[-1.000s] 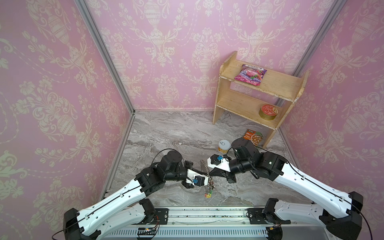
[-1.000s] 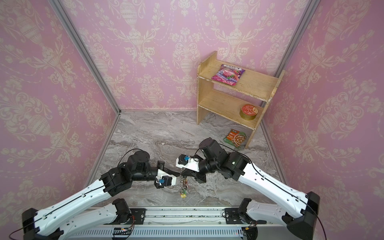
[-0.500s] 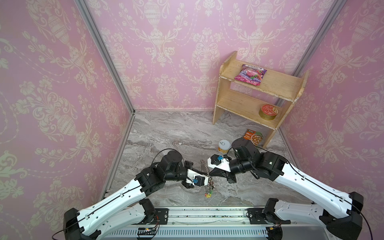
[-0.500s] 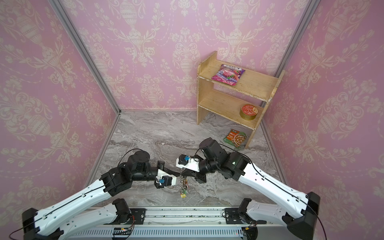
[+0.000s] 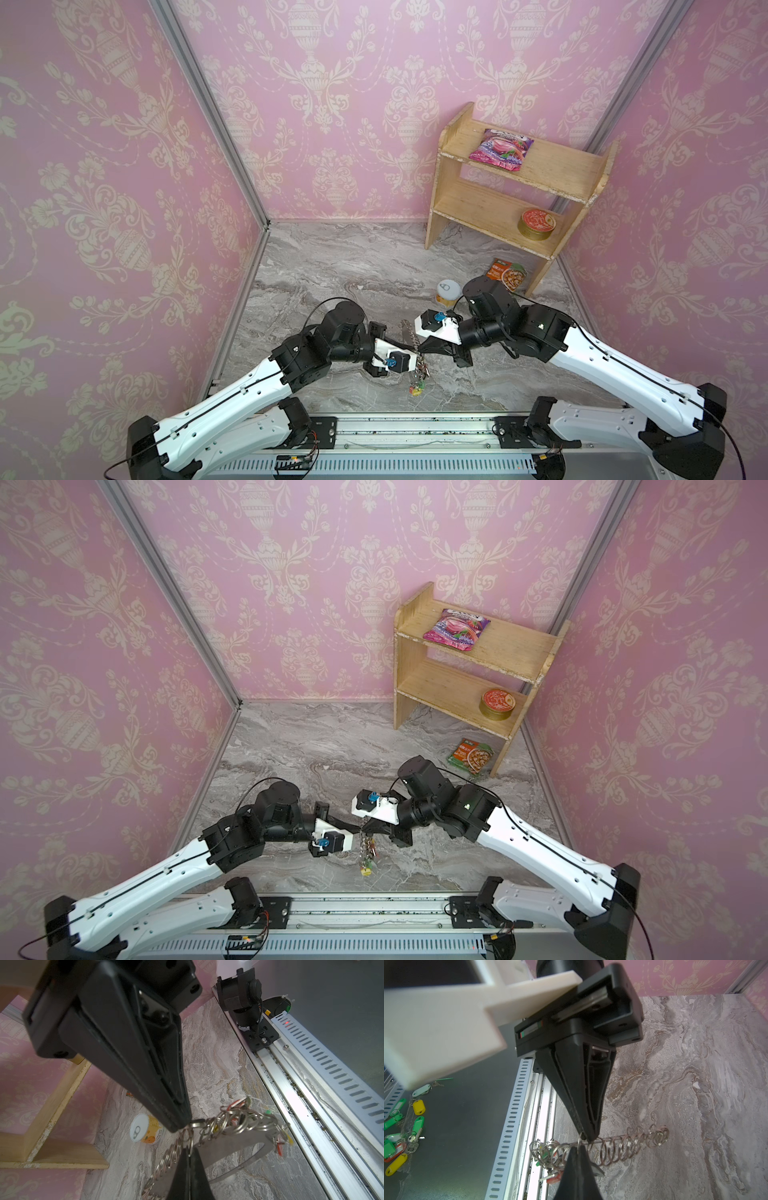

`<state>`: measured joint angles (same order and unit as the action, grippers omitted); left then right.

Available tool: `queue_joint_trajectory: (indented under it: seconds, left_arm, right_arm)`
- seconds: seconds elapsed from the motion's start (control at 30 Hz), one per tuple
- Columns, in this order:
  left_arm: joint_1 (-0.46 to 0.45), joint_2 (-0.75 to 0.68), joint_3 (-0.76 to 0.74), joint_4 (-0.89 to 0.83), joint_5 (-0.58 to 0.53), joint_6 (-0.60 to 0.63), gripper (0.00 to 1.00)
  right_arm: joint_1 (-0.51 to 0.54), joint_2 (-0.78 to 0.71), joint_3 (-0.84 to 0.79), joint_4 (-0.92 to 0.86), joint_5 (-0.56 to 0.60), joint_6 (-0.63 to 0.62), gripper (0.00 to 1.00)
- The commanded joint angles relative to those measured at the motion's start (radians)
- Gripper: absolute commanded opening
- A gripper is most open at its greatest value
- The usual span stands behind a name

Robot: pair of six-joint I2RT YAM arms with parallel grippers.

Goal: Put the keys on the keyring

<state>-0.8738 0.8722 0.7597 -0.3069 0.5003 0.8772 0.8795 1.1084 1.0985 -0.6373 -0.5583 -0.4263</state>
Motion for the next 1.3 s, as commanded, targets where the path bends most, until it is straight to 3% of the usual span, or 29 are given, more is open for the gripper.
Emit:
queue_joint_trajectory:
  seconds: [0.0,1.27]
  left_arm:
    - [0.006,-0.006,0.026,0.052,-0.020,-0.021,0.00]
    - [0.007,-0.022,0.024,0.053,-0.057,-0.021,0.00]
  right_arm:
    - [0.020,-0.002,0.026,-0.062,-0.063,-0.010,0.00]
    - [0.037,0.027,0.039,-0.101,-0.104,-0.008,0.00]
